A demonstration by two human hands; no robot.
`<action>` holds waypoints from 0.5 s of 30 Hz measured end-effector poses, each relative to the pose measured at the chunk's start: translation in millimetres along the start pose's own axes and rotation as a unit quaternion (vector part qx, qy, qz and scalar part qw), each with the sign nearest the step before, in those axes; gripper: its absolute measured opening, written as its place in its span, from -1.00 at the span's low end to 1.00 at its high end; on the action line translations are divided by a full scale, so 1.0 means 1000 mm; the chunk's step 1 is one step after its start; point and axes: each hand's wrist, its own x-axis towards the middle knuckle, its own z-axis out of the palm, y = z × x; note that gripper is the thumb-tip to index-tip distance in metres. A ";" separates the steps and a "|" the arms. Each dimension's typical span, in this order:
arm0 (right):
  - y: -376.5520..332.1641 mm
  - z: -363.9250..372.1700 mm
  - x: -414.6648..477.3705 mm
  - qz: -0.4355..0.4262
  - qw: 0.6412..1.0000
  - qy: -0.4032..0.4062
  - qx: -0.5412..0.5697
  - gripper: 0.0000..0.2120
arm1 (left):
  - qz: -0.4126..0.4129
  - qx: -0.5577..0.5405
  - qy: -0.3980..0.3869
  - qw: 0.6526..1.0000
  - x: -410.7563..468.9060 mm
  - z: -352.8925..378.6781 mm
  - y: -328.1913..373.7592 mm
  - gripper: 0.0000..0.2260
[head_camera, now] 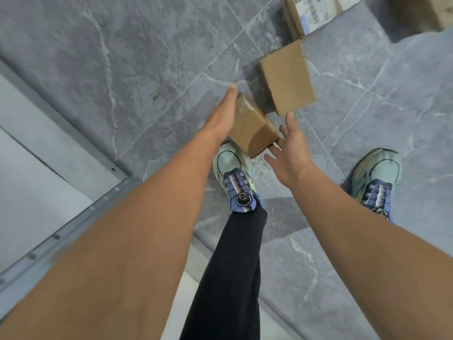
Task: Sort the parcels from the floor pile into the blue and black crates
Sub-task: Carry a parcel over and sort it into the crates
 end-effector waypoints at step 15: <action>-0.118 -0.045 -0.258 -0.175 0.981 -0.066 -0.046 -0.42 | 0.133 -0.160 0.055 0.977 -0.270 0.004 0.066 -0.09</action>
